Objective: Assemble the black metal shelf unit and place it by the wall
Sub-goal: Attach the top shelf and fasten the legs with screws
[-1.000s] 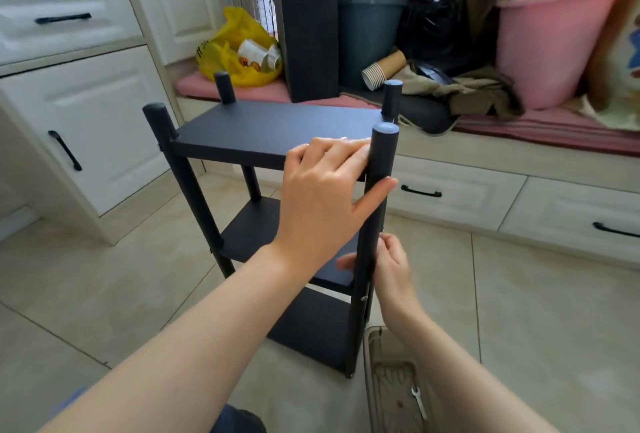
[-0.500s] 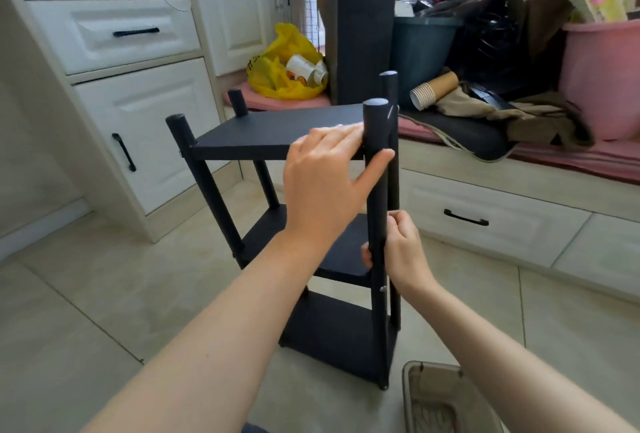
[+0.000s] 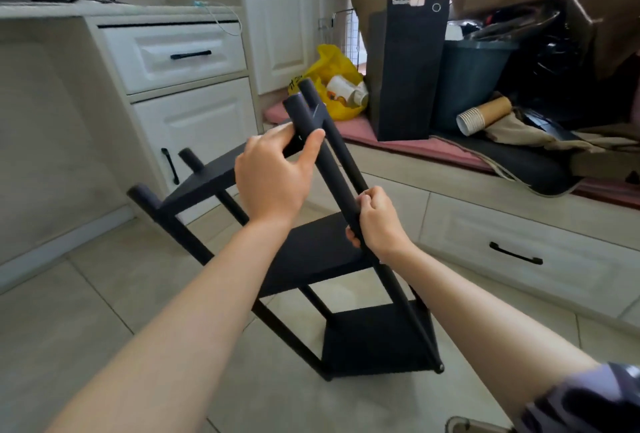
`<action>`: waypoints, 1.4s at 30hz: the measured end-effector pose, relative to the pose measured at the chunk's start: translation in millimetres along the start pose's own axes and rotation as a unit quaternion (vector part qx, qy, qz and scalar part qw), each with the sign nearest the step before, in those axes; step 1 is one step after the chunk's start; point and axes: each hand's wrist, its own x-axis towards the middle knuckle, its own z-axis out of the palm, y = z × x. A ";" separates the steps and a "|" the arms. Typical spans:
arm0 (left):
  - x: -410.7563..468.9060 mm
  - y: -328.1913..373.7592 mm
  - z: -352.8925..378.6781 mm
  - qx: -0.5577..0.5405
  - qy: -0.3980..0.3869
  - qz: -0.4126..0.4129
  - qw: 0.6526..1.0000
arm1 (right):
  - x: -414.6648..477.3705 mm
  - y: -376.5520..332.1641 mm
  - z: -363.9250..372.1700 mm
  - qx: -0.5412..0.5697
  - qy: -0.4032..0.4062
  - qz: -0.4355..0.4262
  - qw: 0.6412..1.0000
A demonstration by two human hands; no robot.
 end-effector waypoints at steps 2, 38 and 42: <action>2.9 -8.8 -10.7 -0.014 0.001 -0.036 0.999 | 4.5 -4.8 8.9 -0.003 -0.012 -0.005 1.000; -228.7 -143.0 -22.3 -0.299 -0.130 -0.543 0.774 | -36.7 164.5 -9.0 -0.330 -0.103 -0.093 0.934; -248.8 -141.8 -22.7 -0.268 -0.172 -0.525 0.789 | -45.6 177.8 -20.5 -0.349 -0.119 -0.099 0.924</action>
